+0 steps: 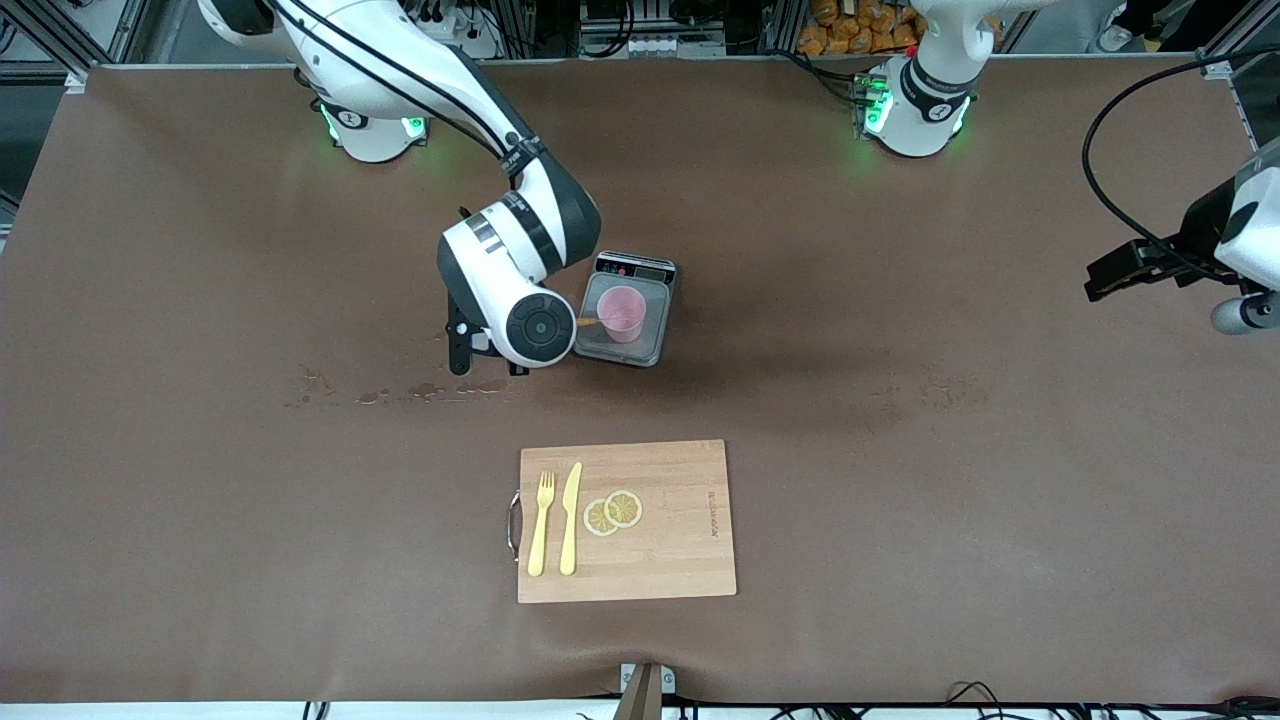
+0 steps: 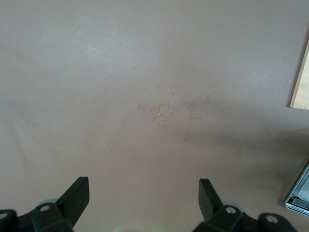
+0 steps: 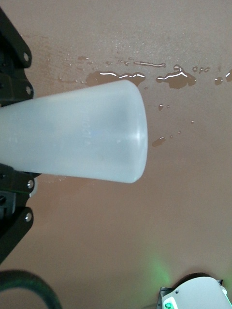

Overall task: Add sauce to pink cup with both arms
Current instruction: 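Tilt the bottle nozzle into the pink cup with the right gripper, then carry the sauce bottle back to its starting spot with the right gripper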

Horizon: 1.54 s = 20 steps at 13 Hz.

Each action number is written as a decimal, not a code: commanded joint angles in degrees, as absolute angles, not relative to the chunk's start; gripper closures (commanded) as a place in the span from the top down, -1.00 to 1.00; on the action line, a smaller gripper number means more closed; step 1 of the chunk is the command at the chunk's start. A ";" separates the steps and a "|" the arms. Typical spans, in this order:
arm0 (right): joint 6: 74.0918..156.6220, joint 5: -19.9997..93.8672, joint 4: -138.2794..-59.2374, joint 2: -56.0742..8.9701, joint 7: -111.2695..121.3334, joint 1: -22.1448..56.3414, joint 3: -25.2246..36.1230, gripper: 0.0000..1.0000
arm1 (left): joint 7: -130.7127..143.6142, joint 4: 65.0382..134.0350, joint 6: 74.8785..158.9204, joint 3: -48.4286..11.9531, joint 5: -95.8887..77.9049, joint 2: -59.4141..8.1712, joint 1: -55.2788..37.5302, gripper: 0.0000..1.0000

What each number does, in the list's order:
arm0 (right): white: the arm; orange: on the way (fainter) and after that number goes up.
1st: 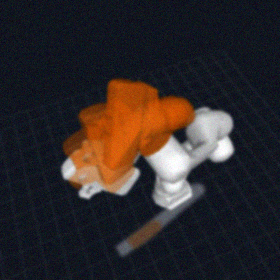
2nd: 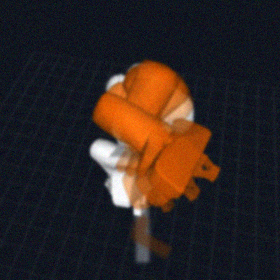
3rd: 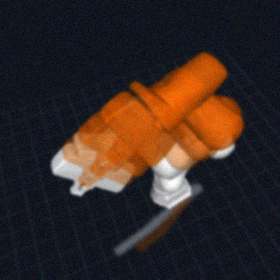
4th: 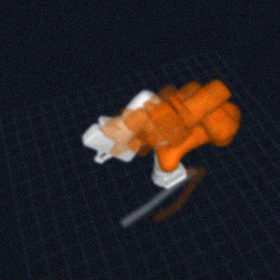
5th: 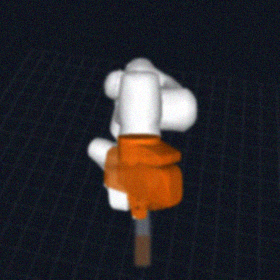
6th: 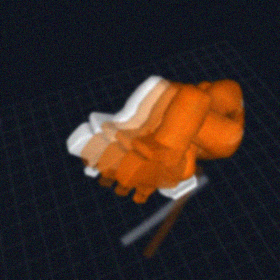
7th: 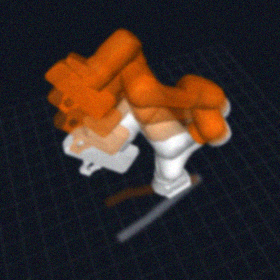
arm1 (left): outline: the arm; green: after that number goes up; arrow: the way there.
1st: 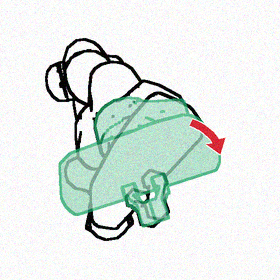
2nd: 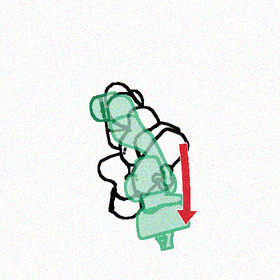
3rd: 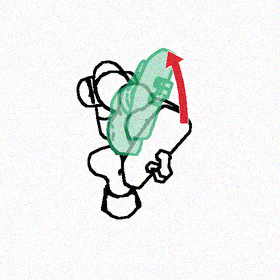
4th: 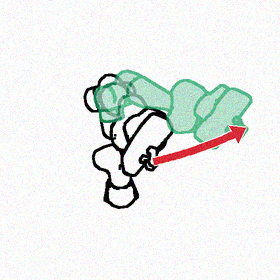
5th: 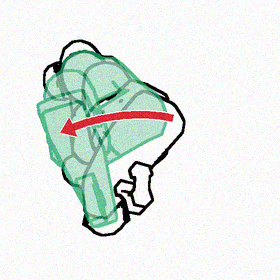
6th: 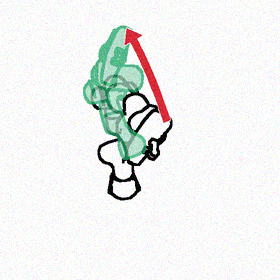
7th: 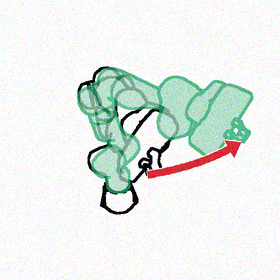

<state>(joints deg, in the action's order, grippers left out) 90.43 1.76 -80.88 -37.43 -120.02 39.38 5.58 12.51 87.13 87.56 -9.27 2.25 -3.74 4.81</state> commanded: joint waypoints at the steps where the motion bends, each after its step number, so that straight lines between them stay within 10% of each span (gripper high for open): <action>1: 89.47 0.26 -80.86 -36.65 -121.38 40.08 5.89 -0.93 | 11.60 90.53 89.21 -8.09 1.05 -0.53 3.17 1.00; 10: 87.90 5.70 -82.26 -32.88 -110.51 32.97 5.54 -0.90 | 8.96 90.26 89.30 -4.57 1.15 -0.88 0.35 1.00; 20: 75.68 27.68 -82.71 -29.27 -78.34 6.61 5.63 -0.86 | 9.06 90.09 88.95 -5.01 1.05 -1.76 1.05 1.00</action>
